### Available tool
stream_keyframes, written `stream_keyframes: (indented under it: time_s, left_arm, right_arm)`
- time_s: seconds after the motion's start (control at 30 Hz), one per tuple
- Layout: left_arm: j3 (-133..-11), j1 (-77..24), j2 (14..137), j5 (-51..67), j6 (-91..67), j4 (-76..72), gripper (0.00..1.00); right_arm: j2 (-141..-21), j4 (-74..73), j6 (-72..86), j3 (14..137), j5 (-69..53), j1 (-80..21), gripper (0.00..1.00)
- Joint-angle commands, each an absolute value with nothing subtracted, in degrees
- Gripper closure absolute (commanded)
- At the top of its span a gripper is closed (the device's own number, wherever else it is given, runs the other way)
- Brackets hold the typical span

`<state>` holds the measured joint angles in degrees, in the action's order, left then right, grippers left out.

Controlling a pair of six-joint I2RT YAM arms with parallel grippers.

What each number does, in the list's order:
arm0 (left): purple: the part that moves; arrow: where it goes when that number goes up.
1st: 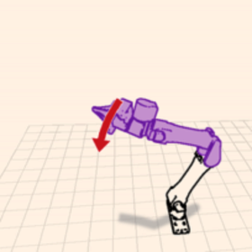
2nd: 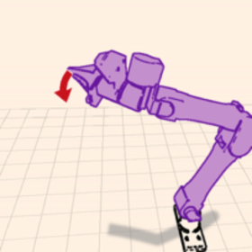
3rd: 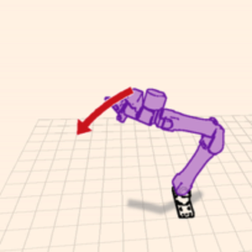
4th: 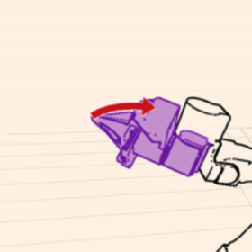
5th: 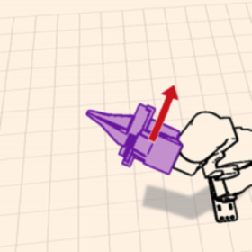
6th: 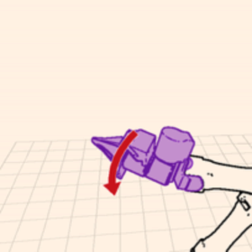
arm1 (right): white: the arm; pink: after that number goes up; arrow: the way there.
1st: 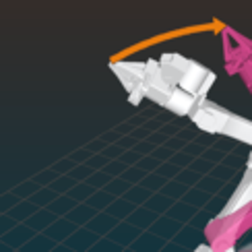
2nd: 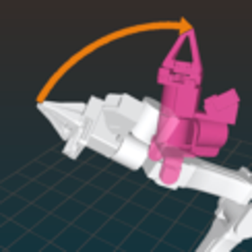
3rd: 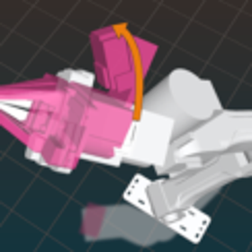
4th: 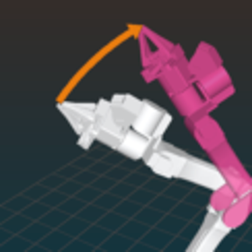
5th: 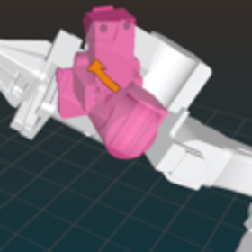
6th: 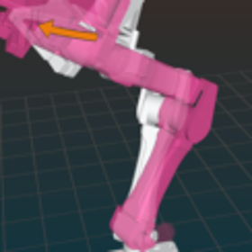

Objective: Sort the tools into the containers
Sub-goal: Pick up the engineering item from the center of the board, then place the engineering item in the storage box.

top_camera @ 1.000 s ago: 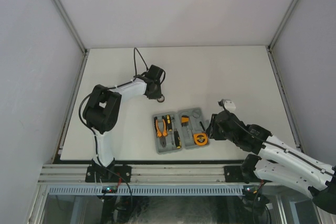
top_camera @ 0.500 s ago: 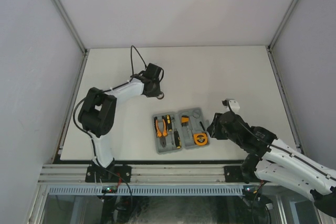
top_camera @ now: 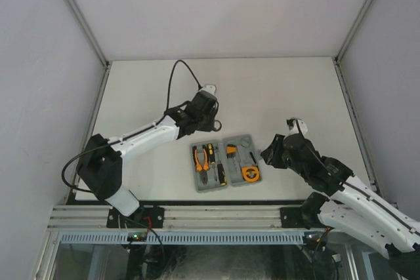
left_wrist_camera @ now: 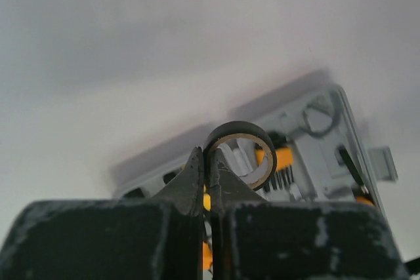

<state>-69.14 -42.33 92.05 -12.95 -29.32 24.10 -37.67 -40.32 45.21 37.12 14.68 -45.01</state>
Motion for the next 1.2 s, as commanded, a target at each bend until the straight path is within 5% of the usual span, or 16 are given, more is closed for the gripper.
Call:
stream_keyframes:
  time_s: [0.0, 0.43, 1.17]
  left_arm:
    - [-66.2, -47.7, 87.0, -16.4, -31.3, 24.7, 1.00]
    - [-66.4, -59.5, 85.6, -20.0, -37.7, 26.0, 1.00]
    - [-68.4, -61.8, 86.6, -19.0, -36.0, 25.9, 1.00]
  right_arm:
    - [-40.3, -31.2, 45.3, 39.4, 5.9, -41.2, 0.70]
    - [-50.7, -18.5, 47.4, 39.4, -4.3, -39.4, 0.71]
    - [-56.9, -12.2, 48.1, 39.4, -6.2, -39.0, 0.67]
